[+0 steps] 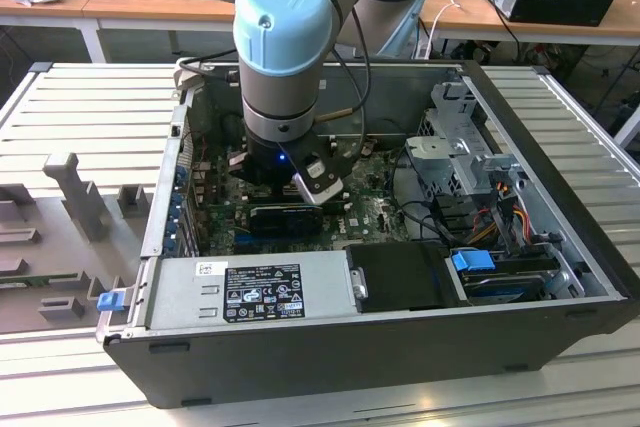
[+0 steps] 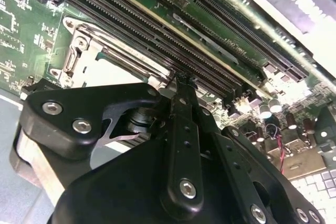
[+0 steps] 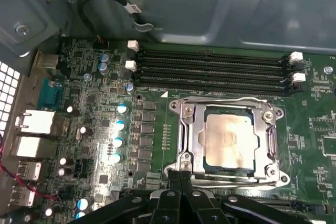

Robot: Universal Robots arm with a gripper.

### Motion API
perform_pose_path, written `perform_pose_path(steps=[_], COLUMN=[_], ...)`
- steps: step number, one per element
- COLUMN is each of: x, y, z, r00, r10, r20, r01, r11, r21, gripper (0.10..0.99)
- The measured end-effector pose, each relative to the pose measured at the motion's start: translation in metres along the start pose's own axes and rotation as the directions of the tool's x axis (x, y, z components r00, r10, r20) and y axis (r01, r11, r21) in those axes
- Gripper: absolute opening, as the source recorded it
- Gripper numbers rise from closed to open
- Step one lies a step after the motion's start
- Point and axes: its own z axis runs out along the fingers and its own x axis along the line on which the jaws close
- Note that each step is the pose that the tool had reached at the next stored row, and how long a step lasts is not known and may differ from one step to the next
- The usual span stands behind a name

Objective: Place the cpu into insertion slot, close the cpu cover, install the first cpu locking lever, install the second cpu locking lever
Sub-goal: 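Install the second cpu locking lever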

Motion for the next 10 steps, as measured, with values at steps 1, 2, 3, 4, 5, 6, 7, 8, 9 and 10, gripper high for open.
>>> perform_pose_path(steps=[1, 2, 3, 4, 5, 6, 7, 8, 9, 10], x=[0.0001, 0.0001, 0.0001, 0.0001, 0.0001, 0.0001, 0.0002, 0.0003, 0.0004, 0.0005], y=[-0.0002, -0.0003, -0.0005, -0.0007, -0.0009, -0.0014, -0.0018, -0.0021, -0.0027, -0.0029], z=[0.0007, 0.0013, 0.0019, 0.0023, 0.0032, 0.0048, 0.0056, 0.0064, 0.0080, 0.0089], r00=[1.0000, 1.0000, 1.0000, 1.0000, 1.0000, 1.0000, 1.0000, 1.0000, 1.0000, 1.0000], r10=[0.000, 0.000, 0.000, 0.000, 0.000, 0.000, 0.000, 0.000, 0.000, 0.000], r20=[0.0004, 0.0007, 0.0008, 0.0008, 0.0010, 0.0014, 0.0010, 0.0005, 0.0008, 0.0012], r01=[0.000, 0.000, 0.000, 0.000, 0.000, 0.000, 0.000, 0.000, 0.000, 0.000], r11=[1.0000, 1.0000, 0.9999, 0.9999, 0.9998, 0.9998, 0.9998, 0.9998, 0.9997, 0.9997], r21=[-0.007, -0.010, -0.013, -0.015, -0.018, -0.020, -0.020, -0.021, -0.024, -0.026], gripper=[0.106, 0.106, 0.106, 0.106, 0.106, 0.106, 0.106, 0.106, 0.106, 0.106])
